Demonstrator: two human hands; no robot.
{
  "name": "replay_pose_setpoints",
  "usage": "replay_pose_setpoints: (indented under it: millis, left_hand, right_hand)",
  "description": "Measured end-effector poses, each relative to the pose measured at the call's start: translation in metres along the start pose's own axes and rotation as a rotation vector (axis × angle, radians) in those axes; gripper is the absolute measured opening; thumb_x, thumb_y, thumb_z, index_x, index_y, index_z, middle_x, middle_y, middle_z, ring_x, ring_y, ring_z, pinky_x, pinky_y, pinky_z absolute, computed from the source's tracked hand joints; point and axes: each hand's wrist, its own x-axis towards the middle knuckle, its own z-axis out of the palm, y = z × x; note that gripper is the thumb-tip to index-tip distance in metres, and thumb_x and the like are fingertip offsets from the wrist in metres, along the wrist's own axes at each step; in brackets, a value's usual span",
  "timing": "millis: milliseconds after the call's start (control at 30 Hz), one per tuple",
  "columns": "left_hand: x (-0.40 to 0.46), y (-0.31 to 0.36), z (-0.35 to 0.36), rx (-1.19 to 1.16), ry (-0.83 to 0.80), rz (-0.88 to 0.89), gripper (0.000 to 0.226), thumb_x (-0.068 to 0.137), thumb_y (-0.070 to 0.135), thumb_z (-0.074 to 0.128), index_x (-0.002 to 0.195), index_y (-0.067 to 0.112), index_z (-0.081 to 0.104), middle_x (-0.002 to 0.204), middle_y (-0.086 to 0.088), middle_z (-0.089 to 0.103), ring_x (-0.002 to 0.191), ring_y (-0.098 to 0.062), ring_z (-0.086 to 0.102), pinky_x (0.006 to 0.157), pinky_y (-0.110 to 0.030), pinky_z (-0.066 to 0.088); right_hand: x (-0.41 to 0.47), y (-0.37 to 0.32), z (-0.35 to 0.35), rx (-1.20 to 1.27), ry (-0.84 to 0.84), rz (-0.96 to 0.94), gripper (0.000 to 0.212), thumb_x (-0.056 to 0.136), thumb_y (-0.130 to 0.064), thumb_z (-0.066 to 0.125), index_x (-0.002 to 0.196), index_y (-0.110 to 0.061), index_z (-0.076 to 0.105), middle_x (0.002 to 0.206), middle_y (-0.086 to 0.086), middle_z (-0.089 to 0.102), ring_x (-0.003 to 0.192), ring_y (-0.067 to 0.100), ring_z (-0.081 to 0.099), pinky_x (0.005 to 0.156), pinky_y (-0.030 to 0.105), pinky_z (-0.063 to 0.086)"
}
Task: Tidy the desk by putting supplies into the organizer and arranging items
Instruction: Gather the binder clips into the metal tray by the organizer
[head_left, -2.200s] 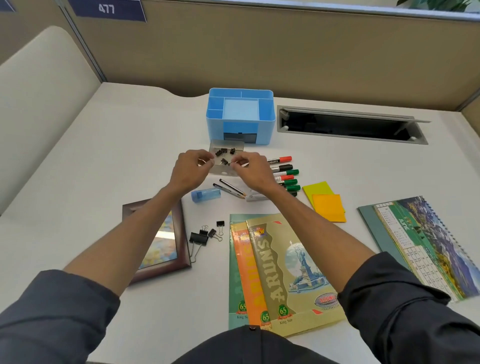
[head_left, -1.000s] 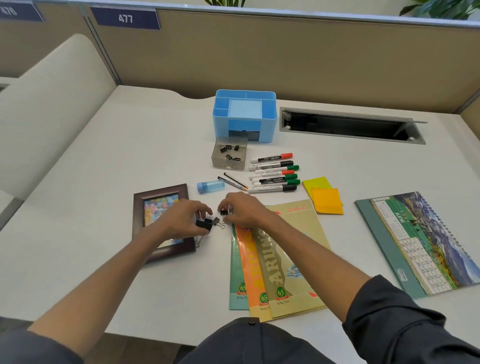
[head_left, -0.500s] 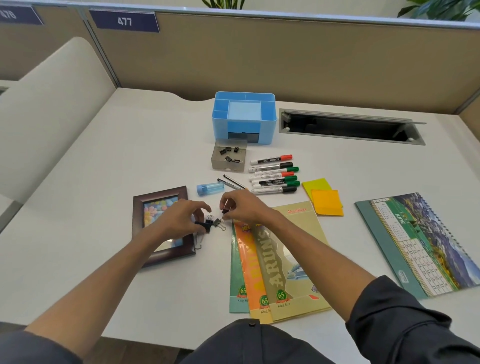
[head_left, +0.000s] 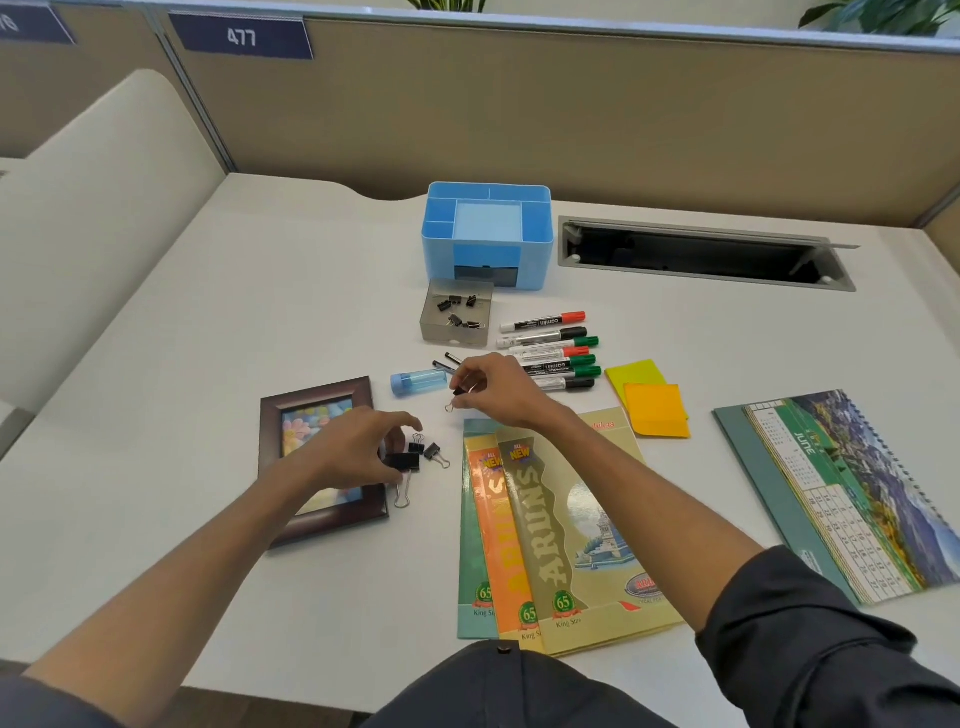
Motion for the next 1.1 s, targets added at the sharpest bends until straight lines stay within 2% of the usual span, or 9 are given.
replay_pose_setpoints:
  millis: [200, 333, 400, 567, 667, 733, 900, 1000, 1100]
  left_hand:
    - [0.001, -0.004, 0.004, -0.049, 0.062, 0.002, 0.046, 0.068, 0.029, 0.072, 0.113, 0.028, 0.062, 0.09, 0.013, 0.068, 0.074, -0.008, 0.063, 0.071, -0.029, 0.054]
    - [0.0, -0.005, -0.001, -0.146, 0.112, 0.0, 0.051, 0.065, 0.03, 0.075, 0.113, 0.028, 0.06, 0.088, 0.016, 0.067, 0.067, -0.007, 0.062, 0.068, -0.029, 0.054]
    - [0.003, -0.005, -0.01, -0.259, 0.175, 0.019, 0.051, 0.062, 0.027, 0.077, 0.11, 0.029, 0.06, 0.083, 0.012, 0.068, 0.065, -0.005, 0.061, 0.068, -0.03, 0.053]
    - [0.023, 0.0, -0.041, -0.48, 0.374, 0.061, 0.046, 0.064, 0.008, 0.08, 0.106, 0.019, 0.065, 0.083, 0.001, 0.072, 0.081, -0.01, 0.068, 0.084, -0.03, 0.053]
    - [0.044, 0.009, -0.057, -0.511, 0.479, 0.044, 0.037, 0.069, 0.007, 0.08, 0.102, 0.017, 0.068, 0.086, 0.002, 0.073, 0.081, -0.008, 0.069, 0.083, -0.029, 0.052]
    - [0.06, 0.013, -0.065, -0.567, 0.518, 0.003, 0.034, 0.07, 0.008, 0.081, 0.101, 0.014, 0.069, 0.087, -0.002, 0.073, 0.082, -0.01, 0.069, 0.08, -0.026, 0.053]
    - [0.102, 0.018, -0.076, -0.722, 0.566, -0.204, 0.031, 0.068, 0.009, 0.083, 0.096, 0.01, 0.07, 0.086, -0.01, 0.072, 0.075, -0.014, 0.067, 0.075, -0.024, 0.056]
    - [0.123, 0.018, -0.076, -0.752, 0.594, -0.308, 0.031, 0.069, 0.013, 0.083, 0.096, 0.01, 0.069, 0.084, -0.008, 0.073, 0.075, -0.013, 0.067, 0.063, -0.018, 0.048]
    - [0.134, 0.014, -0.073, -0.799, 0.618, -0.346, 0.035, 0.073, 0.019, 0.081, 0.104, 0.009, 0.068, 0.091, -0.006, 0.074, 0.083, -0.013, 0.069, 0.067, -0.017, 0.047]
  right_hand:
    - [0.007, 0.003, -0.005, 0.034, 0.049, -0.005, 0.018, 0.079, -0.012, 0.078, 0.096, -0.01, 0.072, 0.091, 0.004, 0.073, 0.086, 0.018, 0.068, 0.083, 0.032, 0.056]
    - [0.012, 0.003, -0.013, 0.077, 0.116, -0.006, 0.017, 0.08, -0.012, 0.077, 0.096, -0.01, 0.072, 0.088, 0.003, 0.072, 0.082, 0.015, 0.067, 0.077, 0.024, 0.051]
    - [0.016, 0.003, -0.018, 0.095, 0.165, -0.008, 0.016, 0.08, -0.012, 0.076, 0.096, -0.01, 0.072, 0.087, 0.0, 0.07, 0.078, 0.011, 0.065, 0.074, 0.02, 0.049]
    - [0.03, -0.001, -0.033, 0.109, 0.271, -0.011, 0.013, 0.082, -0.011, 0.074, 0.095, -0.012, 0.071, 0.09, 0.001, 0.071, 0.079, 0.01, 0.065, 0.078, 0.021, 0.052]
    - [0.042, -0.001, -0.039, 0.087, 0.34, 0.012, 0.014, 0.083, -0.012, 0.073, 0.096, -0.012, 0.072, 0.092, 0.002, 0.072, 0.08, 0.01, 0.065, 0.075, 0.019, 0.049]
    - [0.05, -0.001, -0.042, 0.065, 0.367, 0.025, 0.013, 0.083, -0.012, 0.073, 0.096, -0.011, 0.073, 0.092, 0.002, 0.071, 0.081, 0.009, 0.063, 0.073, 0.018, 0.047]
    - [0.068, -0.004, -0.051, 0.029, 0.384, 0.028, 0.012, 0.083, -0.015, 0.074, 0.094, -0.013, 0.071, 0.092, 0.001, 0.071, 0.087, 0.015, 0.065, 0.083, 0.03, 0.054]
    - [0.076, -0.008, -0.054, 0.022, 0.366, 0.037, 0.018, 0.086, -0.015, 0.071, 0.103, -0.012, 0.07, 0.101, 0.004, 0.07, 0.093, 0.015, 0.064, 0.088, 0.031, 0.052]
    - [0.077, -0.01, -0.055, 0.024, 0.361, 0.039, 0.025, 0.093, -0.015, 0.061, 0.117, -0.012, 0.066, 0.111, 0.005, 0.069, 0.099, 0.012, 0.06, 0.089, 0.025, 0.045]
